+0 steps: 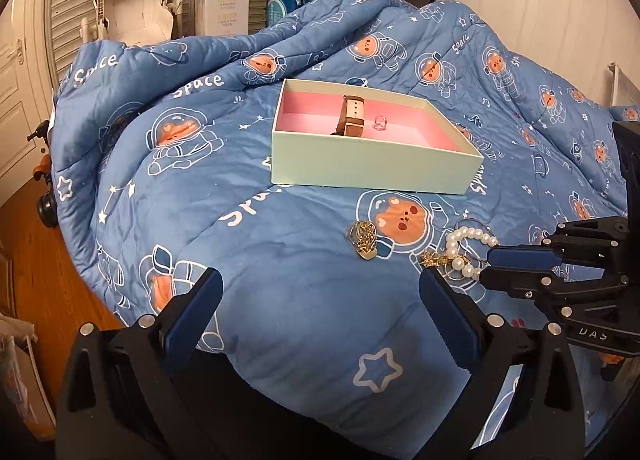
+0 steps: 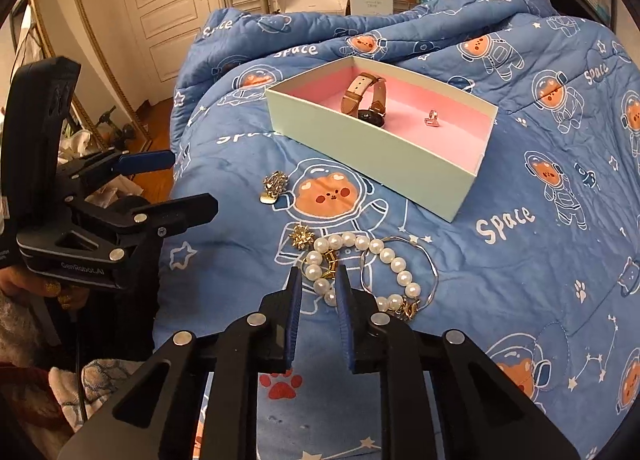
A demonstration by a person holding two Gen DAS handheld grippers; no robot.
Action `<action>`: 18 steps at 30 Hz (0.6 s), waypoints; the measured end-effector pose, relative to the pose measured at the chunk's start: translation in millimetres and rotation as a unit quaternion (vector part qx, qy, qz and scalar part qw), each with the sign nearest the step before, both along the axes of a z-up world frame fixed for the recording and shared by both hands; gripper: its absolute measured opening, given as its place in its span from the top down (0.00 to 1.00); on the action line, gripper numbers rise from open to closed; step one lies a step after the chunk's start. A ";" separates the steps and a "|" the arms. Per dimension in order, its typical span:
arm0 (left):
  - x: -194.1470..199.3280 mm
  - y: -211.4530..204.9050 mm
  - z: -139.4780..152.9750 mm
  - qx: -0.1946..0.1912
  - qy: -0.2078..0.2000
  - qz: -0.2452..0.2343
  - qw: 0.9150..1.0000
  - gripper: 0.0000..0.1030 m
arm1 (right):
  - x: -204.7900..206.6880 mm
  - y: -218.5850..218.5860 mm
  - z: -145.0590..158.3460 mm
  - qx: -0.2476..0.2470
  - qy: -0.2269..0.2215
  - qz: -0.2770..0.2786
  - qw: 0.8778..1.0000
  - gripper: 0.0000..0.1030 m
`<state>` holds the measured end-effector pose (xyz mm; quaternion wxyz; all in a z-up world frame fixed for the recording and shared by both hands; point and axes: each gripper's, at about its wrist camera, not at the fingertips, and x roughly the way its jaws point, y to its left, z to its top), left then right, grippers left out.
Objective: Organize jewelry
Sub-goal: 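Grasp a gold earring with the left tool while the right tool grasps the pearl bracelet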
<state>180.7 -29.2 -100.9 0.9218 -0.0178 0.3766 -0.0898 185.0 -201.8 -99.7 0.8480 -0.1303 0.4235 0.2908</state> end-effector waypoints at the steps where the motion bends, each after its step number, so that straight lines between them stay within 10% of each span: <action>1: 0.1 -0.2 -0.4 0.000 0.001 -0.001 1.000 0.06 | 0.8 1.0 -2.0 -0.009 0.002 0.006 1.000 0.84; 18: 12.9 -6.3 -6.2 -0.005 0.014 -0.023 1.000 0.23 | -4.7 4.1 -11.0 -0.057 -0.009 0.045 0.997 1.00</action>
